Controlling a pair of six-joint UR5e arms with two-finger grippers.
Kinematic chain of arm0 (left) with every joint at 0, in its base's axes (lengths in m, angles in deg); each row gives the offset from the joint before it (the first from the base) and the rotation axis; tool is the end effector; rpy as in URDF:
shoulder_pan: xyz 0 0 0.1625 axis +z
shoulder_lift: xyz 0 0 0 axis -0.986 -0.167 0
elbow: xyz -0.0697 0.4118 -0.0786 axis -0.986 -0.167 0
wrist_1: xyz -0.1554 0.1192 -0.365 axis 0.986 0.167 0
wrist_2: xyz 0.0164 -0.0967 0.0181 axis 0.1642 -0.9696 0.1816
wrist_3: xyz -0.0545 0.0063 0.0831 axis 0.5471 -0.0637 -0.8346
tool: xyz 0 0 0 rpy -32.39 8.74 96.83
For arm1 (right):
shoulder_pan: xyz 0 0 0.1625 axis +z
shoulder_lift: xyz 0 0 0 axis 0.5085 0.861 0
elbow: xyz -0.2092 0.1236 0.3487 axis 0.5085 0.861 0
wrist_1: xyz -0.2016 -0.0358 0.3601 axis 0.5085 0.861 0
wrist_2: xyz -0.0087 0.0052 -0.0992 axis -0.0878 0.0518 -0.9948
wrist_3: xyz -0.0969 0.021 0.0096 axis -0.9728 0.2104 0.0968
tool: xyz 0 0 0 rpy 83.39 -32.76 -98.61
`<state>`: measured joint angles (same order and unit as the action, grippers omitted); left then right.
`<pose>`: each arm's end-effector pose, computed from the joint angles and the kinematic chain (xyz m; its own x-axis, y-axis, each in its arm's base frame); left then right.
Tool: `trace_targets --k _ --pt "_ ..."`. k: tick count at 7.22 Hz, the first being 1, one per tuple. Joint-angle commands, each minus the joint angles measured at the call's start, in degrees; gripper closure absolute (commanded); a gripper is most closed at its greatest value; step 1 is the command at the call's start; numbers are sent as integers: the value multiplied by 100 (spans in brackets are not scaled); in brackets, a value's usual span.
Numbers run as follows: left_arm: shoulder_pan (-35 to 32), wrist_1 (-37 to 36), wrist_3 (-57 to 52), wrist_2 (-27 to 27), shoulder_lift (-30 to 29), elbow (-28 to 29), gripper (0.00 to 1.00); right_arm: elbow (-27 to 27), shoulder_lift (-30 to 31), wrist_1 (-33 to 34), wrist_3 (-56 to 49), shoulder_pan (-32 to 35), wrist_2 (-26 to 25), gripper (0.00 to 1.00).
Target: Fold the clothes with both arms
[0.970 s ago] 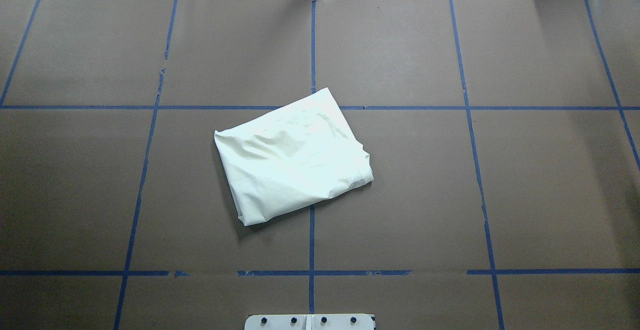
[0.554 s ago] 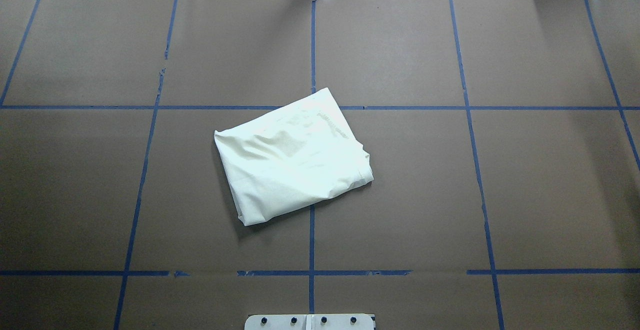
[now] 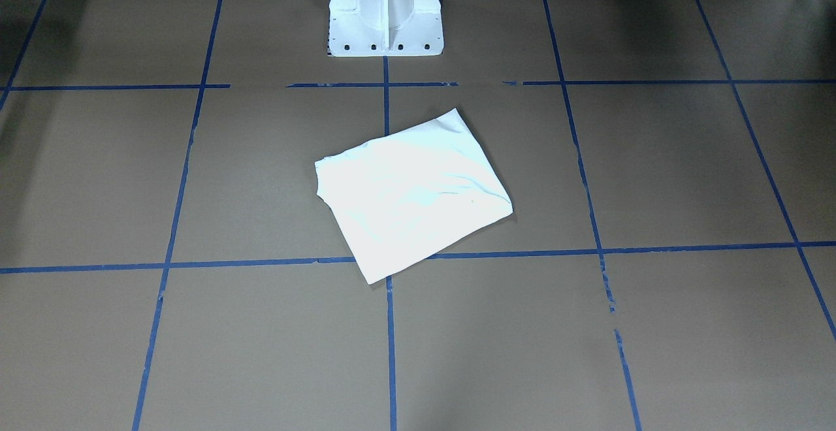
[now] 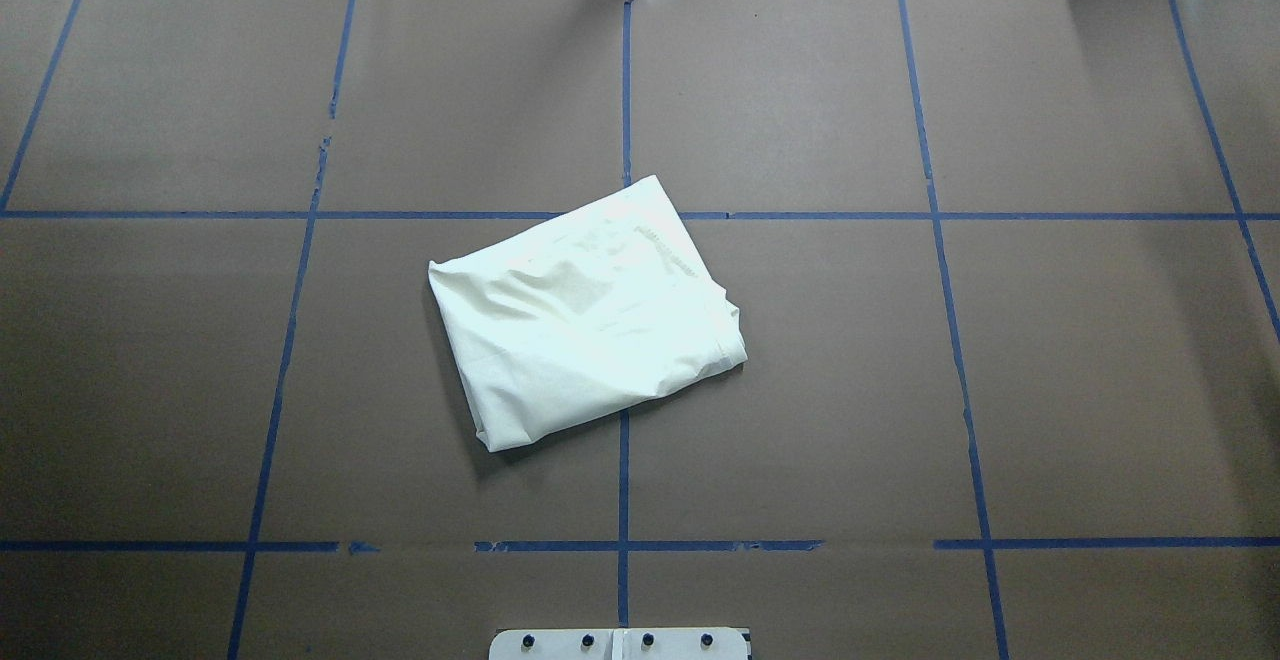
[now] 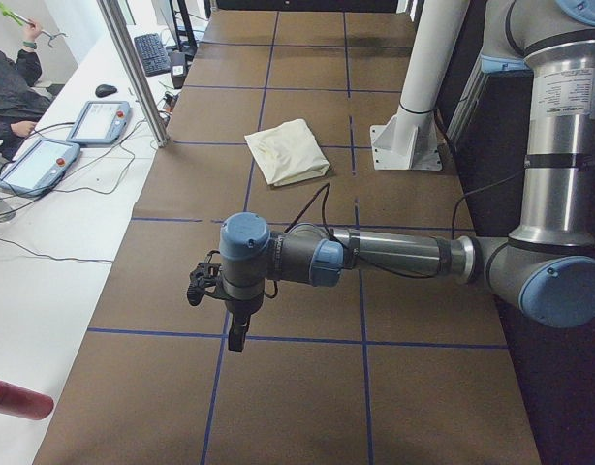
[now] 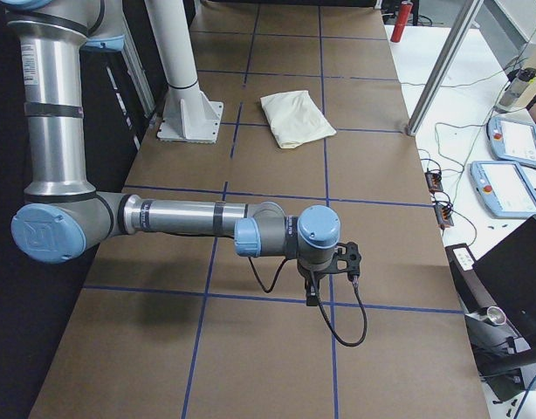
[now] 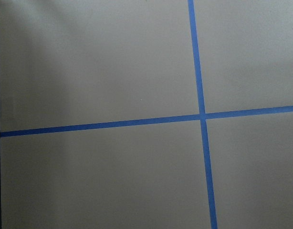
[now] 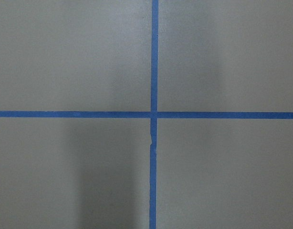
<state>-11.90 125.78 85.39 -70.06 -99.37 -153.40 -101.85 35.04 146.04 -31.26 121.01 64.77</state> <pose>-0.0913 -0.4881 0.6220 0.7901 0.0791 -0.6078 0.0206 0.9877 0.1552 0.0648 -0.4957 0.6462 0.6871 0.0043 0.7265 -0.0500 0.9979 0.0414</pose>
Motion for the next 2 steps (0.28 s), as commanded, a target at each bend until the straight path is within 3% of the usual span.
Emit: trace_targets --k 1,2 --pt "0 0 5 -1 -6 -3 0 -3 9 -6 0 0 0 0" --pt "0 -9 -4 -1 -6 -3 0 -3 9 2 0 0 0 0"
